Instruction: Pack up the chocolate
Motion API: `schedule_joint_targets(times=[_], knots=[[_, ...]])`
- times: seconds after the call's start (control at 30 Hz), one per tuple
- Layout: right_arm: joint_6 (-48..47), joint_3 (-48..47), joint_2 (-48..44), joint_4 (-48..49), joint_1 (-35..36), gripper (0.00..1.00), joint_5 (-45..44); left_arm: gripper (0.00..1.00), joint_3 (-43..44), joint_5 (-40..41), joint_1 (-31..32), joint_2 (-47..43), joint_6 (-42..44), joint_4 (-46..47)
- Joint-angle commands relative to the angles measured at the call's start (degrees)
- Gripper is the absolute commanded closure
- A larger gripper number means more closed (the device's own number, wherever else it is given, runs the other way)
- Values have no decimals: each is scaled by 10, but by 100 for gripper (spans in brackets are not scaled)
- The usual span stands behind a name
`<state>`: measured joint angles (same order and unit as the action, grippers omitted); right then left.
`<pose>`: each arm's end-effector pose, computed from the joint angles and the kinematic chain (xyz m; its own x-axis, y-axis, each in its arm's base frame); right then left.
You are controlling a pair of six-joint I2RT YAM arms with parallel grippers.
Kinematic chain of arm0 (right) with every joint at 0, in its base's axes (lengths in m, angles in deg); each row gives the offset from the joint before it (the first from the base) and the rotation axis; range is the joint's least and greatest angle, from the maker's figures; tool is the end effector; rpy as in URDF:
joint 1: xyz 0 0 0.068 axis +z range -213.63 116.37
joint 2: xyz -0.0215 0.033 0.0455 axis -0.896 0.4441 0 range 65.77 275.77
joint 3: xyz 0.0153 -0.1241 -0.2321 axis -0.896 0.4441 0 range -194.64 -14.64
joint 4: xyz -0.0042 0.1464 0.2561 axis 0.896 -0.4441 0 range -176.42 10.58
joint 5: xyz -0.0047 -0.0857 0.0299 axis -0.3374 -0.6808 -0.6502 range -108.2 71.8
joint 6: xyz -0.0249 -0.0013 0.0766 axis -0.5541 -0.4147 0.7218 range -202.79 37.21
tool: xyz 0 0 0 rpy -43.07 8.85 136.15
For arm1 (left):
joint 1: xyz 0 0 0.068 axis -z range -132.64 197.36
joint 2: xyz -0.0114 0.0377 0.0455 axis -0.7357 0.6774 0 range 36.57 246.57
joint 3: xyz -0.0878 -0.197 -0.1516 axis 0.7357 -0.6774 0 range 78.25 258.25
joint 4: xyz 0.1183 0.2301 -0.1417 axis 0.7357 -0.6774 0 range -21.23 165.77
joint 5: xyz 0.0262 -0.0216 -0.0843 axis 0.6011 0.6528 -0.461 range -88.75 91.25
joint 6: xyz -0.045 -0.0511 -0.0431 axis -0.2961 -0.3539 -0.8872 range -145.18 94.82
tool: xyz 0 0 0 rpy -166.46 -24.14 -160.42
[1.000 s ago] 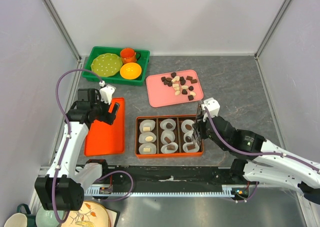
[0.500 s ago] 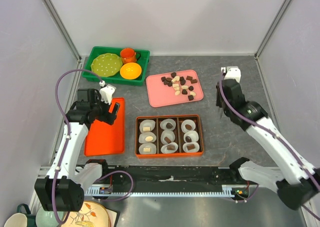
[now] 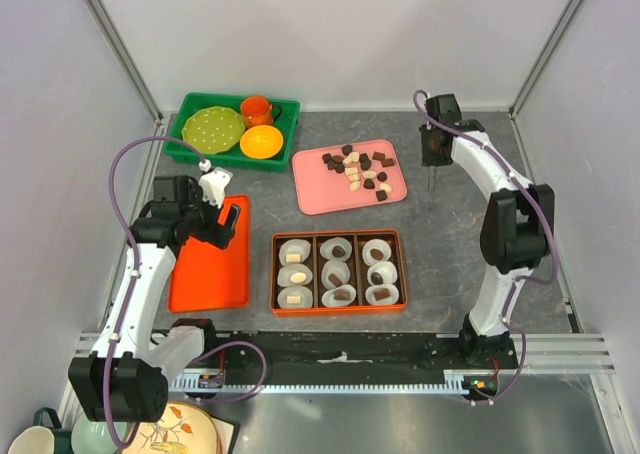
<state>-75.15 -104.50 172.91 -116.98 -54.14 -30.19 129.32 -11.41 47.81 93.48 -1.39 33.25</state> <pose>0.4585 0.0620 0.2145 -0.8050 -0.0028 -0.5933 0.0643 0.9937 -0.0918 0.2604 -0.0173 0.2518 -0.6220 0.3984 -0.6740 0.4417 0.8894 0.1181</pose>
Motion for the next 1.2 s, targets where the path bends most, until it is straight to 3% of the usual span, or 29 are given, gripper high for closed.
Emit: schedule_joint_targets(times=[0.0, 0.47, 0.63, 0.87, 1.0, 1.03, 1.17], knots=[[-51, -90, 59, -37, -25, 65, 12, 4, 12, -25, -3, -1, 9, -7], [-50, -56, 170, -19, -49, 65, -1, 4, -10, -18, -3, 46, 14, 14], [-40, -52, 173, -16, -48, 59, -36, 4, -4, -27, -3, 89, 13, 19], [-31, -6, 149, 18, -50, 33, -82, 3, -4, -25, 13, 138, 0, 36], [-28, -1, 136, 26, -52, 26, -86, 3, -6, -14, 32, 142, -1, 44], [-28, -4, 135, 26, -54, 13, -81, 2, -9, -10, 37, 144, -1, 44], [-26, -9, 133, 27, -55, 9, -79, 2, -14, 3, 52, 154, -1, 54]])
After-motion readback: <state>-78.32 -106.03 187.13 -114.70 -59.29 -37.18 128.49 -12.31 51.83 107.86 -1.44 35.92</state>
